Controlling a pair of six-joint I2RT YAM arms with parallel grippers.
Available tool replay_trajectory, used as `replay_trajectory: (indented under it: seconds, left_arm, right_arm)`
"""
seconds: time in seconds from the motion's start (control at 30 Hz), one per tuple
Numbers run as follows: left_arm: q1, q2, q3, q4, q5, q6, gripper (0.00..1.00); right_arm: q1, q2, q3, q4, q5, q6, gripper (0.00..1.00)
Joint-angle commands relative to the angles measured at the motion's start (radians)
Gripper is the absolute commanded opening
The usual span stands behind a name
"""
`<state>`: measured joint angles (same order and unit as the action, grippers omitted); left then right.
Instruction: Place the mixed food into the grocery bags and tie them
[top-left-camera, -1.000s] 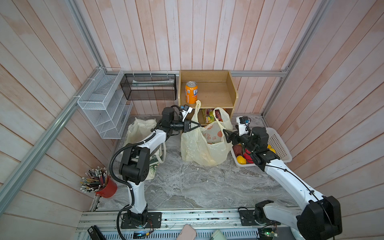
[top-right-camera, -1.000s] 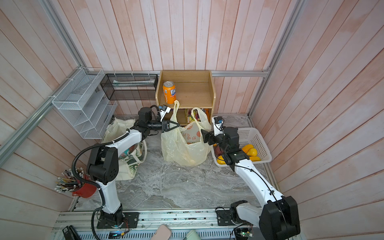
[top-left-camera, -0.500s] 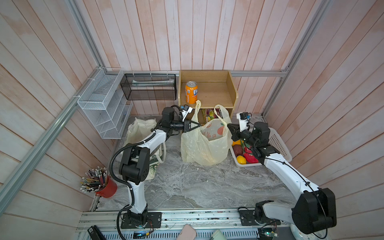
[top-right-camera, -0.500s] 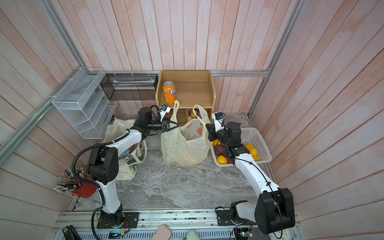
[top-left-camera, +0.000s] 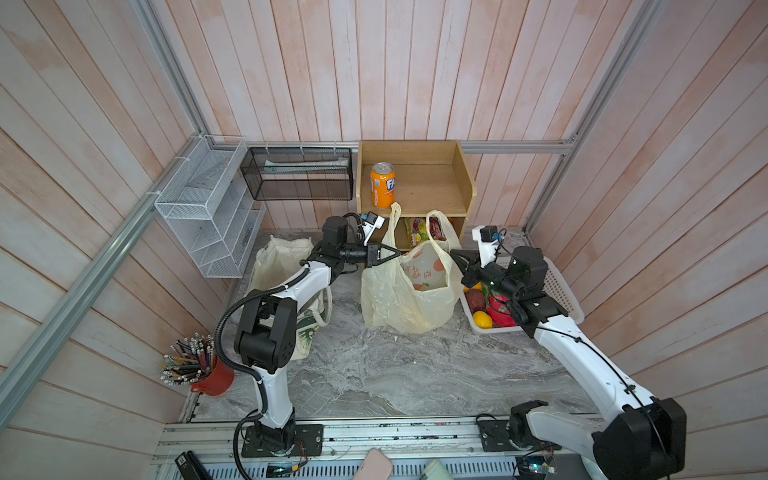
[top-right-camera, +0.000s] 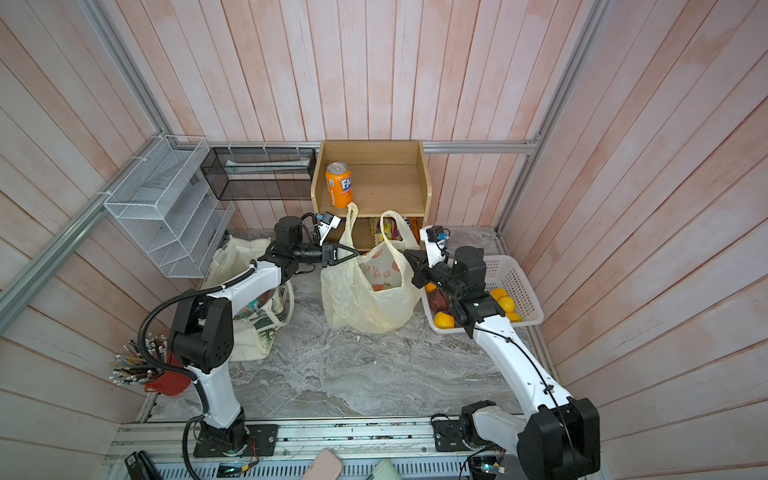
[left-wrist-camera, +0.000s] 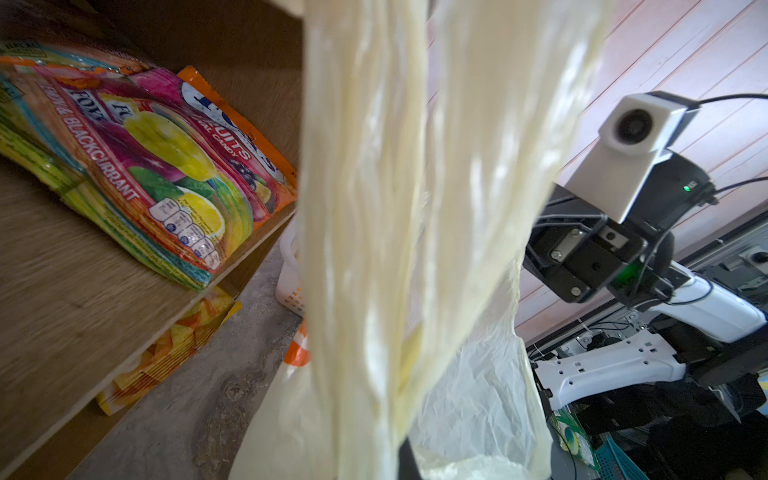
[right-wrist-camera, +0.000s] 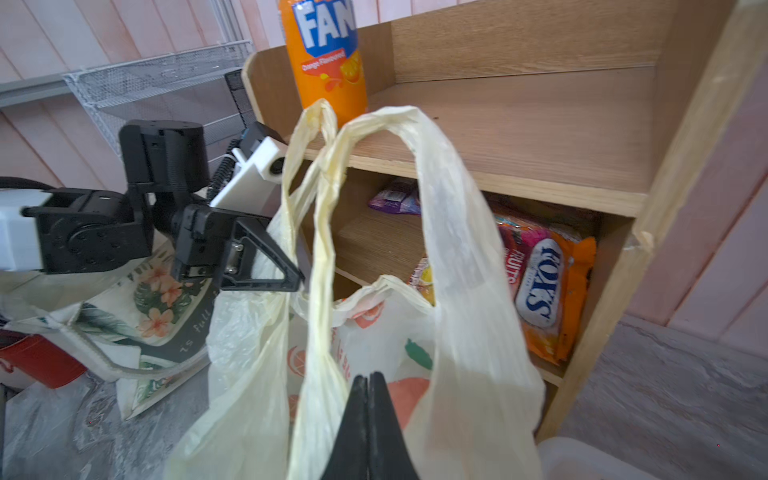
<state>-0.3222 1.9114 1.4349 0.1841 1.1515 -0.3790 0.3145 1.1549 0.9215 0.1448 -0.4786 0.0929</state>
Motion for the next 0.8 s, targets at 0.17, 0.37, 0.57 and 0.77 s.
replay_trajectory:
  seconds: [0.17, 0.37, 0.57, 0.77]
  left_arm:
    - [-0.012, -0.066, -0.062, -0.024, 0.005, 0.047, 0.00]
    - [-0.012, -0.056, -0.048, -0.018, 0.004, 0.040, 0.00]
    - [-0.012, -0.042, -0.020, -0.023, 0.010, 0.039, 0.00]
    - [-0.011, -0.034, -0.002, -0.026, 0.012, 0.038, 0.00]
  right_arm:
    - [0.039, -0.055, 0.014, -0.087, 0.137, -0.033, 0.66]
    - [0.040, -0.160, -0.034, -0.090, 0.174, -0.030, 0.98]
    - [0.083, -0.216, -0.099, -0.092, 0.260, -0.049, 0.98]
    - [0.152, -0.219, -0.149, -0.077, 0.377, -0.074, 0.98]
